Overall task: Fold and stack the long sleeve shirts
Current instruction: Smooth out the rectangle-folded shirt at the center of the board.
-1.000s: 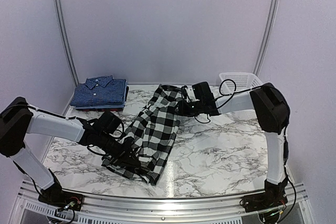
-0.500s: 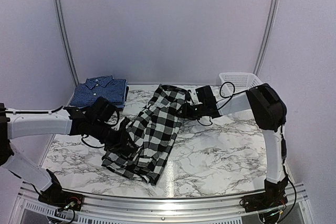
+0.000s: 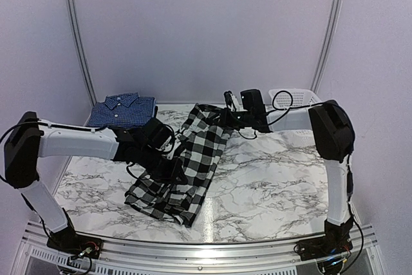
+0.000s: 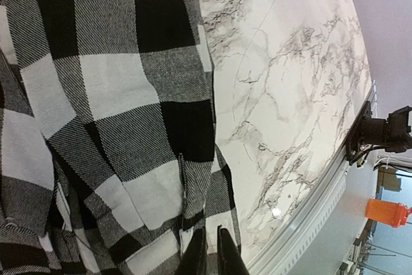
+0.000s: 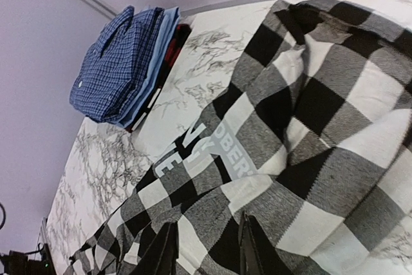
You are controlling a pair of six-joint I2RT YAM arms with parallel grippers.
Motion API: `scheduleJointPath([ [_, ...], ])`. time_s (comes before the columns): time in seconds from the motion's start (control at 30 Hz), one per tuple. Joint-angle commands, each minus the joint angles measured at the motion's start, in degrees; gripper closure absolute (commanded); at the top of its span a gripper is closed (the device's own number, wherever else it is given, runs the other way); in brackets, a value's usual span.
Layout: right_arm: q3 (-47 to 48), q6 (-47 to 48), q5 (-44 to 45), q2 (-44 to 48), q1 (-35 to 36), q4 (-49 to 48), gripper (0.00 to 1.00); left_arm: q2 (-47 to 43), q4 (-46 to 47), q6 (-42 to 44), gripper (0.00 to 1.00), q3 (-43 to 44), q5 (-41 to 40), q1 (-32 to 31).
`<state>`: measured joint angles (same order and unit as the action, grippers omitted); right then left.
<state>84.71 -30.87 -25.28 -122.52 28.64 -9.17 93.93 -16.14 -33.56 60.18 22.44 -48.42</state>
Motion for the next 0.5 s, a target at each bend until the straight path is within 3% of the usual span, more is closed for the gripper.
scheduleJointPath([
  [0.0, 6.2, -3.4, -5.8, -7.0, 0.0, -3.5, 0.75, 4.9, 3.4, 3.6, 0.96, 0.9, 0.2, -0.3],
  [0.47, 20.4, -6.0, -7.5, -21.8, -5.3, 2.3, 0.79, 12.1, 9.2, 6.5, 1.0, -6.3, 1.8, -0.6],
])
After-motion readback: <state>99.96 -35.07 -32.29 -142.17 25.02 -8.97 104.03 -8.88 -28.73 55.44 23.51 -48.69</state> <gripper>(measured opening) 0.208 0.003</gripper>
